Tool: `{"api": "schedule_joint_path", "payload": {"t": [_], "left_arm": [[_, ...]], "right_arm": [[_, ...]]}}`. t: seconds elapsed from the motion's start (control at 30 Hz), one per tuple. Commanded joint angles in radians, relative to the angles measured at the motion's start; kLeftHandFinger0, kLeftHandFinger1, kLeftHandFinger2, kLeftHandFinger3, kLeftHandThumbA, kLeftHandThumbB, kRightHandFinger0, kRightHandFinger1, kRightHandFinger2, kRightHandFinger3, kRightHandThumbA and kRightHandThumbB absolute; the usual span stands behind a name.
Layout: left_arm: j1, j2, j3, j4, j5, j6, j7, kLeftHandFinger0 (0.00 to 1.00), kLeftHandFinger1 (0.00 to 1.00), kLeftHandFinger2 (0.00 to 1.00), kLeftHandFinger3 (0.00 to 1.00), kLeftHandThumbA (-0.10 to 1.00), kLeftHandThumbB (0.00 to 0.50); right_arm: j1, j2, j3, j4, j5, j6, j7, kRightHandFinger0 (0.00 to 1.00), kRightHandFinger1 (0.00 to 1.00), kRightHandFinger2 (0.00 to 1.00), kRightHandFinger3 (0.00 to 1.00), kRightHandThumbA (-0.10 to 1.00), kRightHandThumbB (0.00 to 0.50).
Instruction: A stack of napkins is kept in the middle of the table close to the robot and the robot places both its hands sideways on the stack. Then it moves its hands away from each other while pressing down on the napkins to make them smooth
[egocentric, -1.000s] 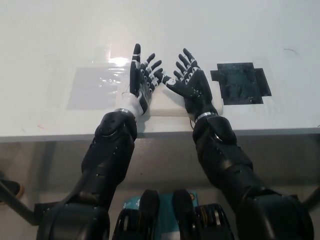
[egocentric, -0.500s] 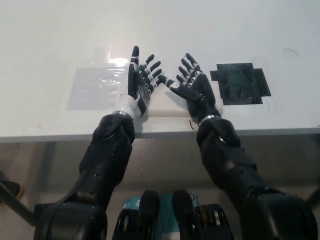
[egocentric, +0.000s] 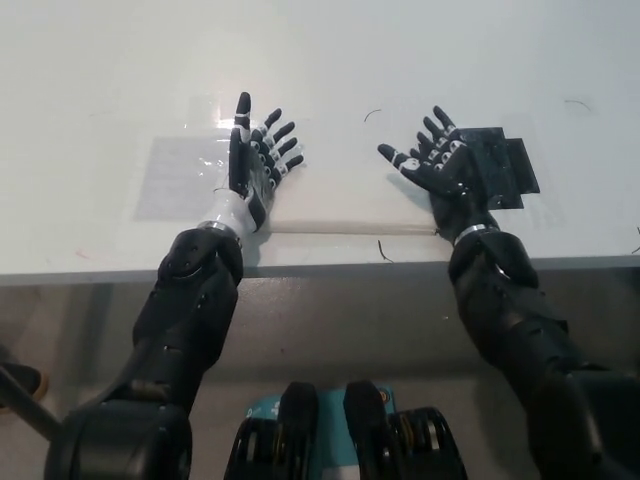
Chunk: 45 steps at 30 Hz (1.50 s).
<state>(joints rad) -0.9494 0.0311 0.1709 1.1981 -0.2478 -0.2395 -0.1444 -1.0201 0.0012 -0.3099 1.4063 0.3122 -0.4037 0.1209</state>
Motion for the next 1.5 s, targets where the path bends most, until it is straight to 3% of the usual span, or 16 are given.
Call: {"api": "schedule_joint_path", "payload": {"t": [0.0, 0.1, 0.33, 0.47, 0.53, 0.63, 0.73, 0.8, 0.87, 0.93, 0.97, 1.07, 1.2, 1.27, 1.37, 1.47], "left_arm": [[-0.002, 0.04, 0.011, -0.007, -0.004, 0.0, -0.013, 1.0, 1.0, 1.0, 1.0, 1.0, 0.307], [0.003, 0.073, 0.018, -0.023, -0.007, 0.003, -0.022, 1.0, 1.0, 1.0, 1.0, 1.0, 0.324], [0.037, 0.171, 0.044, -0.1, -0.029, 0.026, -0.052, 1.0, 1.0, 1.0, 1.0, 1.0, 0.299], [0.056, 0.224, 0.062, -0.143, -0.038, 0.034, -0.079, 1.0, 1.0, 1.0, 1.0, 1.0, 0.301], [0.089, 0.254, 0.069, -0.229, -0.05, 0.078, -0.096, 1.0, 1.0, 1.0, 1.0, 1.0, 0.339], [0.128, 0.269, 0.076, -0.334, -0.068, 0.12, -0.102, 1.0, 1.0, 1.0, 1.0, 1.0, 0.293], [0.193, 0.277, 0.068, -0.499, -0.068, 0.17, -0.09, 1.0, 1.0, 1.0, 1.0, 1.0, 0.301], [0.246, 0.275, 0.058, -0.619, -0.07, 0.203, -0.094, 1.0, 1.0, 1.0, 1.0, 1.0, 0.277], [0.321, 0.269, 0.029, -0.779, -0.06, 0.216, -0.11, 1.0, 1.0, 1.0, 1.0, 1.0, 0.244], [0.388, 0.26, 0.0, -0.921, -0.043, 0.232, -0.11, 1.0, 1.0, 1.0, 1.0, 1.0, 0.246], [0.423, 0.257, -0.015, -0.985, -0.039, 0.237, -0.116, 1.0, 1.0, 1.0, 1.0, 1.0, 0.256], [0.533, 0.238, -0.056, -1.176, -0.01, 0.226, -0.119, 1.0, 1.0, 1.0, 1.0, 1.0, 0.3], [0.675, 0.188, -0.097, -1.392, 0.028, 0.166, -0.115, 1.0, 1.0, 1.0, 1.0, 1.0, 0.286], [0.738, 0.172, -0.114, -1.458, 0.048, 0.133, -0.119, 1.0, 1.0, 1.0, 1.0, 1.0, 0.305], [0.813, 0.16, -0.125, -1.521, 0.105, 0.083, -0.114, 1.0, 1.0, 1.0, 1.0, 1.0, 0.326], [0.88, 0.141, -0.122, -1.544, 0.116, 0.05, -0.105, 1.0, 1.0, 1.0, 1.0, 1.0, 0.352]], "right_arm": [[-0.003, -0.024, -0.008, 0.011, 0.012, 0.038, 0.004, 1.0, 1.0, 1.0, 1.0, 1.0, 0.235], [-0.001, -0.041, -0.008, 0.011, 0.011, 0.038, 0.006, 1.0, 1.0, 1.0, 1.0, 1.0, 0.268], [0.018, -0.086, -0.011, -0.003, 0.012, 0.009, 0.016, 1.0, 1.0, 1.0, 1.0, 1.0, 0.247], [0.024, -0.107, -0.009, -0.02, 0.008, -0.01, 0.01, 1.0, 1.0, 1.0, 1.0, 1.0, 0.263], [0.032, -0.115, -0.006, -0.044, 0.004, -0.031, 0.014, 1.0, 1.0, 1.0, 1.0, 1.0, 0.259], [0.045, -0.119, 0.003, -0.081, -0.002, -0.055, 0.028, 1.0, 1.0, 1.0, 1.0, 1.0, 0.252], [0.097, -0.109, 0.017, -0.227, -0.008, -0.066, 0.057, 1.0, 1.0, 1.0, 1.0, 1.0, 0.226], [0.166, -0.098, 0.04, -0.403, -0.019, -0.055, 0.067, 1.0, 1.0, 1.0, 1.0, 1.0, 0.209], [0.274, -0.083, 0.082, -0.682, -0.047, -0.005, 0.063, 1.0, 1.0, 1.0, 1.0, 1.0, 0.246], [0.359, -0.062, 0.108, -0.904, -0.098, 0.024, 0.023, 1.0, 1.0, 1.0, 1.0, 1.0, 0.269], [0.399, -0.05, 0.12, -1.005, -0.113, 0.041, 0.015, 1.0, 1.0, 1.0, 1.0, 1.0, 0.314], [0.511, -0.017, 0.159, -1.278, -0.132, 0.074, 0.021, 1.0, 1.0, 1.0, 1.0, 1.0, 0.296], [0.644, 0.012, 0.205, -1.534, -0.169, 0.059, 0.041, 1.0, 1.0, 1.0, 1.0, 1.0, 0.282], [0.702, 0.015, 0.22, -1.63, -0.207, 0.074, 0.046, 1.0, 1.0, 1.0, 1.0, 1.0, 0.338], [0.774, 0.023, 0.247, -1.709, -0.204, 0.062, 0.066, 1.0, 1.0, 1.0, 1.0, 1.0, 0.319], [0.86, 0.04, 0.267, -1.765, -0.223, 0.082, 0.066, 1.0, 1.0, 1.0, 1.0, 1.0, 0.332]]}}
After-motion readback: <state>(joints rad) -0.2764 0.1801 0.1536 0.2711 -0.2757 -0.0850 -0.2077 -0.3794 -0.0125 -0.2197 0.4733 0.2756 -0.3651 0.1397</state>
